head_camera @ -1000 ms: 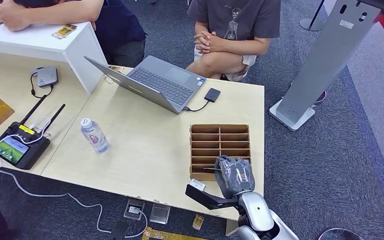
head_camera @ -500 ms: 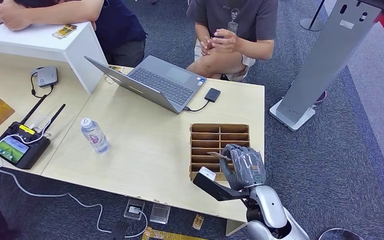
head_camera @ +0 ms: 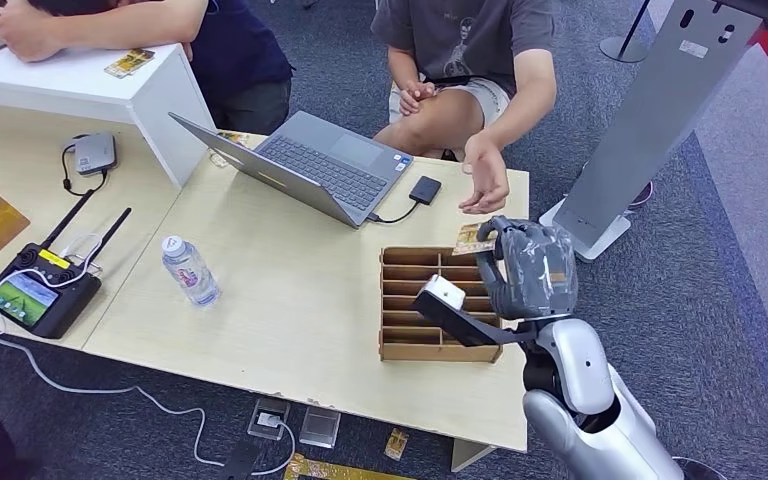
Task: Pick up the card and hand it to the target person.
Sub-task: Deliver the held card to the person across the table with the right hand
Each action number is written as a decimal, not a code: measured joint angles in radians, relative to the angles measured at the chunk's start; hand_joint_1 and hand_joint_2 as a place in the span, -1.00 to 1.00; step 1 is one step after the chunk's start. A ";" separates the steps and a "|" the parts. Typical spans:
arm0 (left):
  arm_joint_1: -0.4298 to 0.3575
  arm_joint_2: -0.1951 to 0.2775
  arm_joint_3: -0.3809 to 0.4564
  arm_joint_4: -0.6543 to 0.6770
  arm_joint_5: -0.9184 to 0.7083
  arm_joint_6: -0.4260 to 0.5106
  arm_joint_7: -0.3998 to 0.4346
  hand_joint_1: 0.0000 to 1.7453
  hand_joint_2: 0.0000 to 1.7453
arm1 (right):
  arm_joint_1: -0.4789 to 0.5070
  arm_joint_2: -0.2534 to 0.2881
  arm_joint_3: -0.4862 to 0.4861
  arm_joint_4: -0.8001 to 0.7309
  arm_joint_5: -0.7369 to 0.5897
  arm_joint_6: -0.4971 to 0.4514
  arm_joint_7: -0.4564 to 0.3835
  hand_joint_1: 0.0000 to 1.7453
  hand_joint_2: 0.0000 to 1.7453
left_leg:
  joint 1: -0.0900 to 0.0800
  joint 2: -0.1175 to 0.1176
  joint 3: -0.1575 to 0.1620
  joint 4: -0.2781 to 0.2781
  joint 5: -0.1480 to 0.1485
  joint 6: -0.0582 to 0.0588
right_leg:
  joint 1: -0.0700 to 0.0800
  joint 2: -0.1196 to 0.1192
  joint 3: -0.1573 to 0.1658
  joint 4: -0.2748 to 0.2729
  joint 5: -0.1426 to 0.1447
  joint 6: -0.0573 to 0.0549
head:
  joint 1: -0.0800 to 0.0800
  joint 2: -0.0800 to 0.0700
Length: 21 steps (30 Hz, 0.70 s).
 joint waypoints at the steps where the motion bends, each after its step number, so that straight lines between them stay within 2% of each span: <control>1: 0.000 -0.001 0.000 0.000 -0.001 0.000 0.000 -1.00 -1.00 | -0.020 0.001 -0.002 0.006 0.001 -0.015 -0.003 0.70 1.00 | 0.000 0.000 0.000 0.000 0.000 0.000 | 0.000 0.000 0.000 0.000 0.000 0.000 | 0.000 0.000; 4: 0.000 -0.003 0.000 0.000 -0.003 0.000 -0.002 -1.00 -1.00 | -0.079 0.007 -0.003 0.033 -0.011 -0.051 -0.007 0.76 1.00 | 0.000 0.000 0.000 0.000 0.000 0.000 | 0.000 0.000 0.000 0.000 0.000 0.000 | 0.000 0.000; 11: -0.001 -0.004 0.000 0.002 -0.011 0.000 -0.001 -1.00 -1.00 | -0.193 0.046 -0.001 0.161 -0.176 -0.110 -0.016 0.78 1.00 | 0.000 0.000 -0.001 0.000 0.000 0.000 | 0.000 0.000 0.000 0.000 0.000 0.000 | 0.000 0.000; 20: -0.003 -0.004 0.000 0.003 -0.015 0.000 0.004 -1.00 -1.00 | -0.286 0.097 0.019 0.366 -0.194 -0.099 0.020 0.73 1.00 | 0.000 -0.001 -0.001 0.000 0.000 0.000 | 0.000 -0.001 -0.001 0.000 0.000 0.000 | 0.000 0.000; 21: -0.004 -0.004 0.000 0.003 -0.015 0.001 0.004 -1.00 -1.00 | -0.296 0.105 0.023 0.396 -0.204 -0.093 0.017 0.67 1.00 | 0.000 -0.001 -0.001 0.000 0.000 0.000 | 0.000 -0.001 -0.001 0.000 0.000 0.000 | -0.001 0.000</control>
